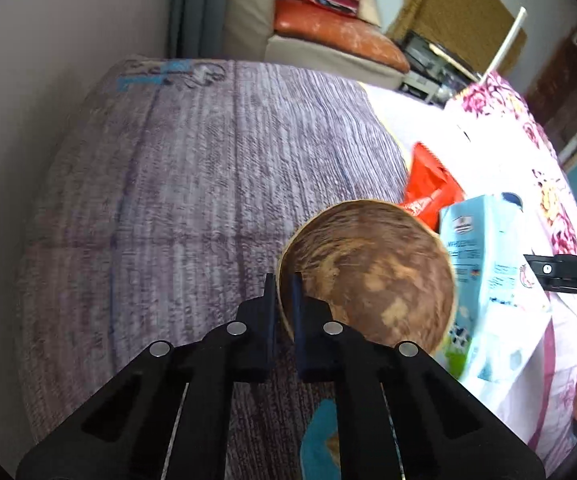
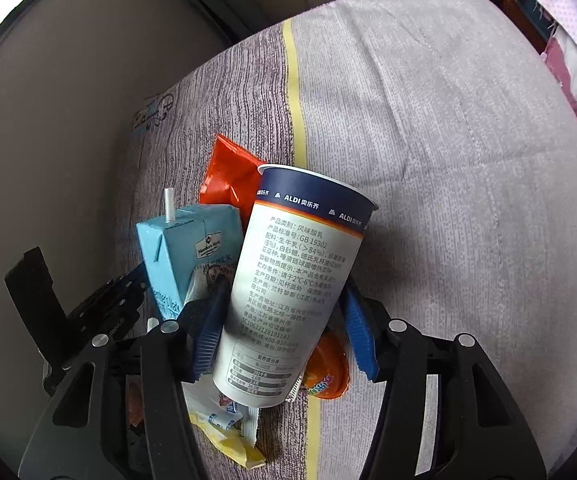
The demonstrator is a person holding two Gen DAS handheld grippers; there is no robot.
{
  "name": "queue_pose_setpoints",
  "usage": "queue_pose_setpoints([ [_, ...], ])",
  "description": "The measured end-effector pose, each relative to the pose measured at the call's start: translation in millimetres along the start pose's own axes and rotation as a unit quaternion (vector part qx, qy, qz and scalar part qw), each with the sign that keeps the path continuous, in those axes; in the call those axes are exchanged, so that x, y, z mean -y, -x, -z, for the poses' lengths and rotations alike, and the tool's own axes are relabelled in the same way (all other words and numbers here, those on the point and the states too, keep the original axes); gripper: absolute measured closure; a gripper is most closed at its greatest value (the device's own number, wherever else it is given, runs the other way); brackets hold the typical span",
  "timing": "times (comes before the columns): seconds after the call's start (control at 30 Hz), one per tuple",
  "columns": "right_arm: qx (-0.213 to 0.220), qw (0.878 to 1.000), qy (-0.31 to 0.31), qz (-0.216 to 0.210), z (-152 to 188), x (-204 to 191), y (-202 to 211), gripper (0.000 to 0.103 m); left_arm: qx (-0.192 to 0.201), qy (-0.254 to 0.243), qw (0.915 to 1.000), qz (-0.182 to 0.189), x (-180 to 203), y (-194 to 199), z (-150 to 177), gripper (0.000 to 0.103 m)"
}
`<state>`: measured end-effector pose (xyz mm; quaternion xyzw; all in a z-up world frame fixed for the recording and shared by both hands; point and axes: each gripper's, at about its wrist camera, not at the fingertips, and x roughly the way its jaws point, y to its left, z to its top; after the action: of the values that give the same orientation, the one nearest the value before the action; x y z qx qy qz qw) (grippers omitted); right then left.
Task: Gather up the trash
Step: 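Grasp the brown round bowl with the left tool while the right tool grasps the white paper cup, then carry the bowl and paper cup over the wastebasket and open both tools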
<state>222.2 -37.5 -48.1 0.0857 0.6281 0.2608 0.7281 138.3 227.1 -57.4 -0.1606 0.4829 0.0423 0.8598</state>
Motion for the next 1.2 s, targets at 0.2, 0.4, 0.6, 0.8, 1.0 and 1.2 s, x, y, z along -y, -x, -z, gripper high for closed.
queue_pose_setpoints([
  [0.2, 0.026, 0.999, 0.01, 0.02, 9, 6, 24, 0.05, 0.011, -0.012, 0.9999, -0.005, 15, 25, 5, 0.099],
  [0.4, 0.041, 0.999, 0.005, 0.032, 25, 22, 42, 0.051, -0.007, -0.01, 0.9999, -0.009, 10, 25, 11, 0.097],
  [0.6, 0.039, 0.999, -0.011, 0.034, 33, 41, 51, 0.051, -0.024, 0.017, 0.9995, 0.006, 1, 11, 8, 0.085],
  [0.8, 0.036, 0.998, -0.019, 0.038, 41, 48, 50, 0.051, -0.031, 0.022, 0.9992, 0.009, 2, -3, 9, 0.058],
  [1.0, 0.042, 0.998, -0.007, 0.055, 47, 46, 50, 0.051, -0.014, 0.022, 0.9996, 0.003, 10, 1, 11, 0.092],
  [1.2, 0.05, 0.997, -0.005, 0.054, 53, 48, 57, 0.051, 0.042, 0.039, 0.9973, -0.044, 13, 34, 6, 0.097],
])
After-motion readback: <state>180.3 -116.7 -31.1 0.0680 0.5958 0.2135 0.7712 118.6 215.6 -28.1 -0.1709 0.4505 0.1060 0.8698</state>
